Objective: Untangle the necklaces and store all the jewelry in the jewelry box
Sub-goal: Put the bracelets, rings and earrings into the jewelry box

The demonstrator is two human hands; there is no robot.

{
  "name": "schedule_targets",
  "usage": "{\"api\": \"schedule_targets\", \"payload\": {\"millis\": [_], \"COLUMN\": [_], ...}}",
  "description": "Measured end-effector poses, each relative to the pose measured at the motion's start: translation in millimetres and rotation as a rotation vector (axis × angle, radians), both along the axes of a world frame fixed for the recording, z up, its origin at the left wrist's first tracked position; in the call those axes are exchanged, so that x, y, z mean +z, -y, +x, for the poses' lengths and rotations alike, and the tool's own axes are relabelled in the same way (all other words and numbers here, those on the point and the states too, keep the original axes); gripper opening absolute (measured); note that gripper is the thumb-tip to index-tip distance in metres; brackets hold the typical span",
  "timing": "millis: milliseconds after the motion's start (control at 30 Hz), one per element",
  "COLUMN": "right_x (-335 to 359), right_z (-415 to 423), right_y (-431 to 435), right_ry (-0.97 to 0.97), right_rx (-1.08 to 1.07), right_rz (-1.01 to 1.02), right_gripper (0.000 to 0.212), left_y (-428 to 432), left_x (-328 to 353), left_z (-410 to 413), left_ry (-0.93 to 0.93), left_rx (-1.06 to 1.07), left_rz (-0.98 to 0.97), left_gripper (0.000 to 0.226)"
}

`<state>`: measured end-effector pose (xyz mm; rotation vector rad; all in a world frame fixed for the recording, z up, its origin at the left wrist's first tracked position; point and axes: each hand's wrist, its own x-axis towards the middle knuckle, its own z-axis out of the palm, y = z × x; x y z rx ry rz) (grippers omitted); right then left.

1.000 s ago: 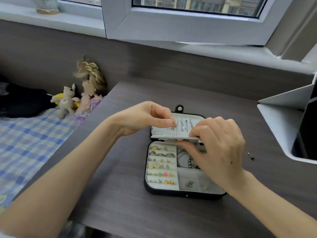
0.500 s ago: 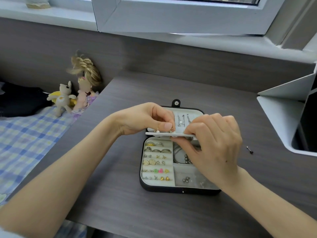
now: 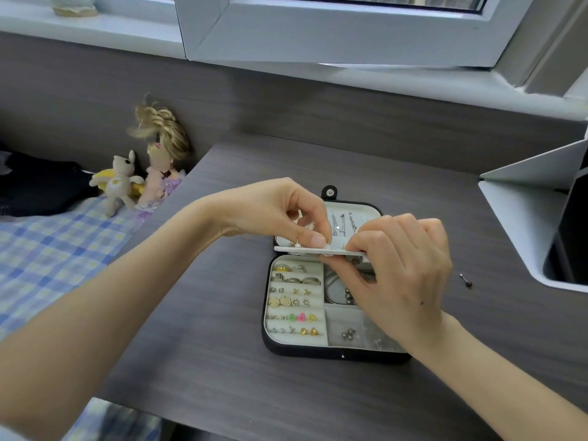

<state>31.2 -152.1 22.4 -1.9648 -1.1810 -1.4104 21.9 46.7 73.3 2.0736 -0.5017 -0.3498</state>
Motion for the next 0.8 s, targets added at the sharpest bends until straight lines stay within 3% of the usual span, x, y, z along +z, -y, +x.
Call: {"api": "schedule_targets", "payload": {"millis": [100, 267, 533, 700, 800], "right_x": [0.9, 1.1, 4.4, 13.7, 18.9], "right_z": [0.2, 0.0, -0.5, 1.4, 4.3], "right_y": [-0.3, 0.5, -0.9, -7.4, -10.7], "right_ry": [0.001, -0.003, -0.014, -0.077, -0.143], "right_rx": [0.005, -0.004, -0.014, -0.091, -0.118], "right_rz": [-0.003, -0.01, -0.001, -0.012, -0.056], "right_gripper": [0.037, 0.039, 0.035, 0.034, 0.035], "left_y": [-0.6, -2.2, -9.0, -17.3, -9.4], "left_x": [3.9, 10.5, 17.6, 9.6, 4.9], "left_z": [4.6, 7.7, -5.3, -27.1, -32.2], "left_ry": [0.001, -0.105, -0.119, -0.058, 0.024], "left_rx": [-0.021, -0.09, -0.048, 0.031, 0.136], "left_rz": [0.055, 0.117, 0.174, -0.053, -0.145], "left_gripper": [0.021, 0.003, 0.027, 0.037, 0.027]}}
